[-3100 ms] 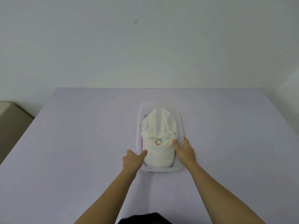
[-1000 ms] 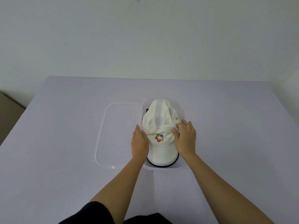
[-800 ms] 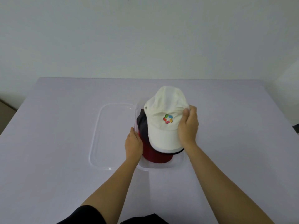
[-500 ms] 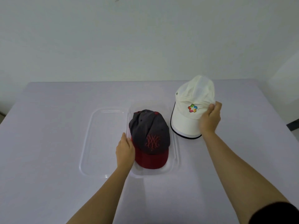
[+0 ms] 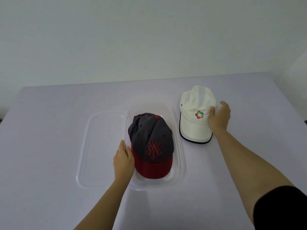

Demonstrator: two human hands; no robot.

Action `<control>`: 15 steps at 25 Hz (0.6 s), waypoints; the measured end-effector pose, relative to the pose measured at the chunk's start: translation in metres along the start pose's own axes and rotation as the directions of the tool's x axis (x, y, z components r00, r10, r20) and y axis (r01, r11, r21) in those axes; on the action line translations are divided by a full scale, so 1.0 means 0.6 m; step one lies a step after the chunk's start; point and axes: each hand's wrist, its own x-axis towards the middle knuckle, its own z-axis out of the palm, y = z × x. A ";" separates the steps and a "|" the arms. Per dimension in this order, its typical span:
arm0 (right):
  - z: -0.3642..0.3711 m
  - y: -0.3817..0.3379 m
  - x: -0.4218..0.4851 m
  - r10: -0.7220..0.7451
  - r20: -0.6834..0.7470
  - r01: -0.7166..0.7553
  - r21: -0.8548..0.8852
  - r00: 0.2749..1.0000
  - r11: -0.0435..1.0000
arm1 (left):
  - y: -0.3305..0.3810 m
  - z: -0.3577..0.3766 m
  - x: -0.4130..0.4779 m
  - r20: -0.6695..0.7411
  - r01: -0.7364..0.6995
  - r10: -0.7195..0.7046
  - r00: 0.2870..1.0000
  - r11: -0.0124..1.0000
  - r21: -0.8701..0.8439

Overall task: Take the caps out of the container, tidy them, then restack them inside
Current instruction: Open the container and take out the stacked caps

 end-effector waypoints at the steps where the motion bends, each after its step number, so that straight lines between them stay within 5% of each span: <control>1: 0.007 -0.016 -0.012 -0.092 -0.036 0.092 -0.001 0.995 0.996 | 0.000 0.000 0.001 -0.001 0.007 -0.007 1.000 1.000 -0.003; 3: 0.023 -0.057 -0.061 -0.327 0.052 0.323 0.072 0.944 0.944 | -0.001 0.001 0.003 -0.003 0.017 -0.017 1.000 1.000 -0.008; 5: 0.046 -0.090 -0.124 -0.539 0.298 0.552 0.045 0.788 0.833 | -0.004 0.002 0.005 -0.005 0.024 -0.024 1.000 1.000 -0.005; 7: 0.078 -0.101 -0.174 -0.559 0.508 0.700 -0.129 0.655 0.702 | -0.005 0.003 0.006 -0.006 0.027 -0.027 1.000 1.000 -0.004; 10: 0.103 -0.107 -0.209 -0.384 0.551 0.591 -0.262 0.740 0.763 | -0.006 0.005 0.007 -0.016 0.033 -0.033 0.999 0.999 -0.017; 13: 0.101 -0.122 -0.215 -0.342 0.401 0.401 -0.069 0.850 0.914 | -0.010 0.008 0.008 -0.019 0.037 -0.037 0.999 0.999 -0.006; 15: 0.092 -0.137 -0.218 -0.301 0.427 0.269 0.136 0.852 0.954 | -0.010 0.008 0.007 0.005 0.049 -0.049 0.999 0.999 -0.010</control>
